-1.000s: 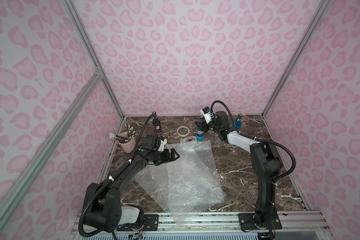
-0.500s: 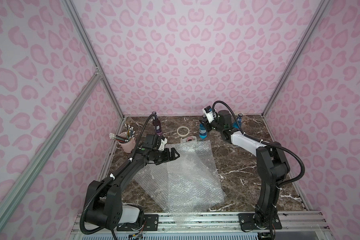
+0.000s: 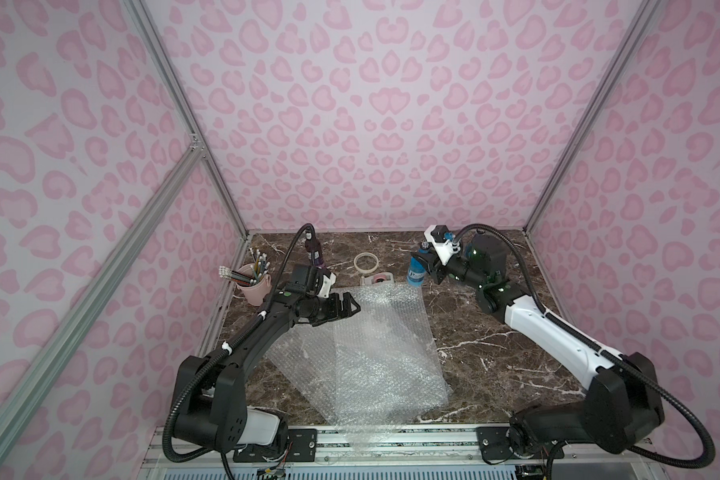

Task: Wrap wine bottles in bubble wrap
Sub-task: Place the wine bottle on the bubble wrap.

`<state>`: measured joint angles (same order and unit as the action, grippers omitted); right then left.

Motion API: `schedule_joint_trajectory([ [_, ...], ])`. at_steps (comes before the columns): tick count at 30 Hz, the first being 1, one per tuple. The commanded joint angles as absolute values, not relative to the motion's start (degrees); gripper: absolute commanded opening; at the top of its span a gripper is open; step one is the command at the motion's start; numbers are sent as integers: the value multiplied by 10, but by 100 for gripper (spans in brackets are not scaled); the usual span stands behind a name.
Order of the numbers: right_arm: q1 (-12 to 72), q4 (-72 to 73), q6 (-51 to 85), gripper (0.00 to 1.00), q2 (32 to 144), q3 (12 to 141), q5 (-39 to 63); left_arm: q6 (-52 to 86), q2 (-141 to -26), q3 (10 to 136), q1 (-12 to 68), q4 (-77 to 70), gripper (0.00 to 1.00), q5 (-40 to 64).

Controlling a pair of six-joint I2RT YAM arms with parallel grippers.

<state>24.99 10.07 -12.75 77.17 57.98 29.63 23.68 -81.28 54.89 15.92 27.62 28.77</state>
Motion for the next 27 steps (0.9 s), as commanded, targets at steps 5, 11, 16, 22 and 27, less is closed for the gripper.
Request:
schedule_joint_trajectory([
  [5, 303, 9, -161, 1, 666, 469, 252, 228, -832, 548, 159, 289, 100, 313],
  [11, 334, -12, -168, 1, 642, 428, 225, 225, -841, 549, 159, 291, 100, 312],
  [16, 396, -39, -177, 1, 683, 436, 209, 220, -832, 544, 159, 301, 100, 304],
  [22, 492, -71, -179, 1, 753, 471, 131, 215, -817, 533, 159, 314, 100, 295],
  [27, 548, -113, -174, 2, 842, 541, 86, 216, -804, 536, 159, 330, 100, 275],
])
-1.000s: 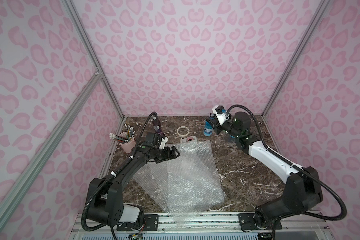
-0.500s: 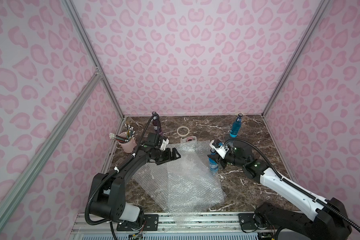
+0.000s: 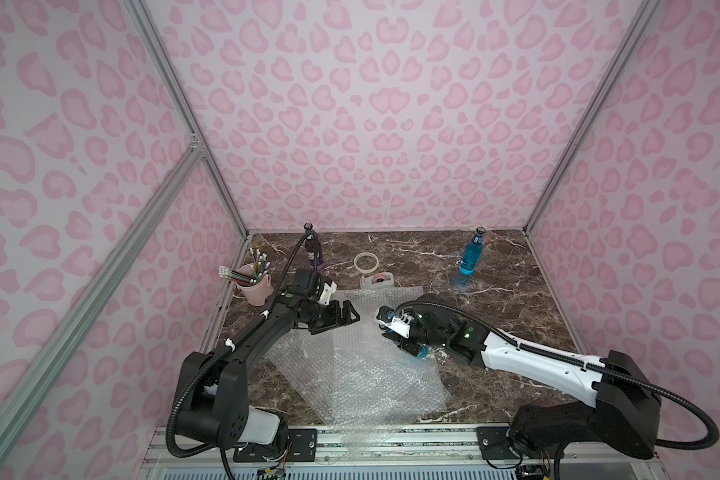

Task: Wrap wine bottles in bubble wrap
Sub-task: Place the wine bottle on the bubble wrap.

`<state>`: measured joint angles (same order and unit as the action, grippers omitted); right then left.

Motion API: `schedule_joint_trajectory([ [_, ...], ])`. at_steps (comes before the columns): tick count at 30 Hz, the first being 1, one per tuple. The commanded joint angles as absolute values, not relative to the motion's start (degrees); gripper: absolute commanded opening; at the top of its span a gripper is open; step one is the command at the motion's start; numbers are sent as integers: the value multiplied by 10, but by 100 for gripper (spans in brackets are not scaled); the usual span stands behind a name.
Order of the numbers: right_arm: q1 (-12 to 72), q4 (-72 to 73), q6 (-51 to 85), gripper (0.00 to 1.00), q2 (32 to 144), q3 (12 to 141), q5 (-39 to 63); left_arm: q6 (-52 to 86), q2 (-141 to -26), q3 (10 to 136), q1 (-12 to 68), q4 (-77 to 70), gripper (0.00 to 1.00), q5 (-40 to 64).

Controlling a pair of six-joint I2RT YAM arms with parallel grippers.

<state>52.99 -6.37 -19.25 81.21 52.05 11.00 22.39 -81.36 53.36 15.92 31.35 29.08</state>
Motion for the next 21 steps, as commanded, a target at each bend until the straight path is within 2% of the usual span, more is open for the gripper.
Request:
schedule_joint_trajectory([
  [1, 564, -118, -175, 3, 865, 556, 76, 216, -798, 539, 159, 338, 100, 263],
  [9, 641, -153, -196, 9, 1015, 660, 13, 230, -739, 540, 155, 409, 99, 169],
  [13, 654, -158, -198, 10, 1065, 684, 2, 235, -717, 531, 149, 420, 99, 156],
  [15, 654, -148, -200, 8, 1074, 683, 5, 233, -716, 531, 149, 422, 99, 159],
  [18, 651, -147, -210, 0, 1069, 687, -6, 229, -724, 532, 148, 421, 99, 165],
  [21, 640, -183, -220, 0, 1046, 702, -34, 226, -729, 531, 148, 417, 99, 170],
])
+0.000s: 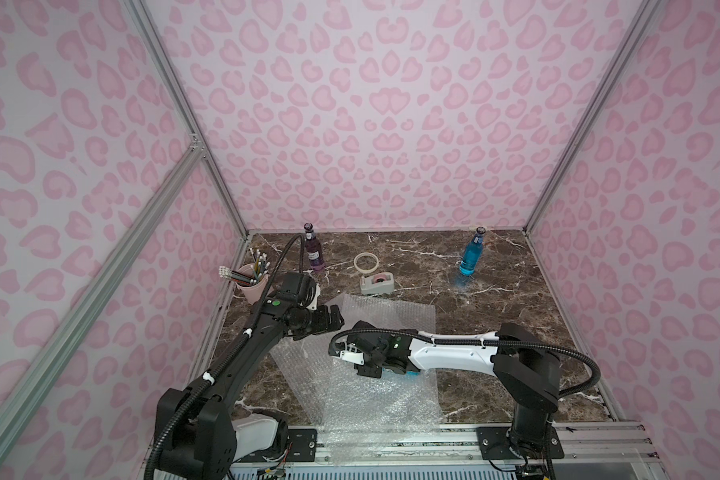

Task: Wrap wine bottles in bubble wrap
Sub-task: Place the wine bottle on the bubble wrap.

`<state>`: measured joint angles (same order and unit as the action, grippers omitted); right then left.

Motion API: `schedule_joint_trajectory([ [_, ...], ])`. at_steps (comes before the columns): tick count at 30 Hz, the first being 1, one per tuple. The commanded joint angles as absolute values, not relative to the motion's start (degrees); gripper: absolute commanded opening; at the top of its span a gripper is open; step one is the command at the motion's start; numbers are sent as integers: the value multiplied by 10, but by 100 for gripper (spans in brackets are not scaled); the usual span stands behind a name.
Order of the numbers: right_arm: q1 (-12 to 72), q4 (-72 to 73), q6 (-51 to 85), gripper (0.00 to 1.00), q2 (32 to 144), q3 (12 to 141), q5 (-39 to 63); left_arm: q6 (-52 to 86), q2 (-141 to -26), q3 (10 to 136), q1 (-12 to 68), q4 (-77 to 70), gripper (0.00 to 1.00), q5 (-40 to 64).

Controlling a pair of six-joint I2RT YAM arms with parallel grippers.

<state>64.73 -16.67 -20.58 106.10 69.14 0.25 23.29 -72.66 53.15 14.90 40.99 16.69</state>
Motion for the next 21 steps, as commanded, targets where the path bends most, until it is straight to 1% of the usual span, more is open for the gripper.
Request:
schedule_joint_trajectory([
  [1, 636, -192, -223, 0, 1030, 701, -45, 225, -731, 532, 148, 416, 99, 171],
  [5, 627, -211, -227, 0, 964, 683, -74, 220, -743, 535, 146, 410, 99, 176],
  [10, 615, -215, -210, 0, 866, 630, -100, 215, -753, 538, 144, 404, 99, 181],
  [16, 624, -242, -189, 0, 758, 598, -137, 208, -765, 552, 143, 409, 99, 185],
  [21, 629, -254, -171, 0, 670, 560, -140, 201, -773, 568, 141, 416, 99, 184],
])
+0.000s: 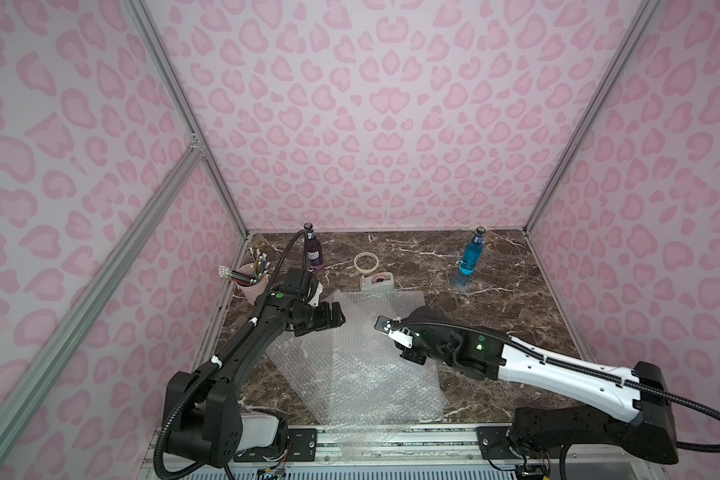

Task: Wrap wine bottles in bubble wrap
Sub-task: Place the wine bottle on the bubble wrap.

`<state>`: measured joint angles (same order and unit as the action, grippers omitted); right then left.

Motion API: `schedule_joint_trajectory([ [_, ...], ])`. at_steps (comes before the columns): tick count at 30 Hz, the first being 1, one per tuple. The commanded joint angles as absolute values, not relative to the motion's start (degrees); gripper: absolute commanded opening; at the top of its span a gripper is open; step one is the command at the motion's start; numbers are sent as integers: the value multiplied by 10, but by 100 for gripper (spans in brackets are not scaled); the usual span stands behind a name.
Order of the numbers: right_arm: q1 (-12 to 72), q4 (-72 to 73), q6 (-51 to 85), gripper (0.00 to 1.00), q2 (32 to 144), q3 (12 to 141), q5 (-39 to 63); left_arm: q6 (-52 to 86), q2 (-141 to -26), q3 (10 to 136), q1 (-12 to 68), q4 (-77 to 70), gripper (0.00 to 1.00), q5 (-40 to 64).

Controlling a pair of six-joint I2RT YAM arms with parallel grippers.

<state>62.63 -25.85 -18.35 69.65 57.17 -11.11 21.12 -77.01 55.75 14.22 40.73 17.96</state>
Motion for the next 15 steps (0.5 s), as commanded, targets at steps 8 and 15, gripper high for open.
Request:
schedule_joint_trajectory([
  [8, 651, -317, -110, 0, 622, 546, -77, 193, -780, 579, 140, 424, 99, 182],
  [15, 651, -286, -121, 0, 691, 536, -96, 195, -780, 575, 139, 419, 99, 186],
])
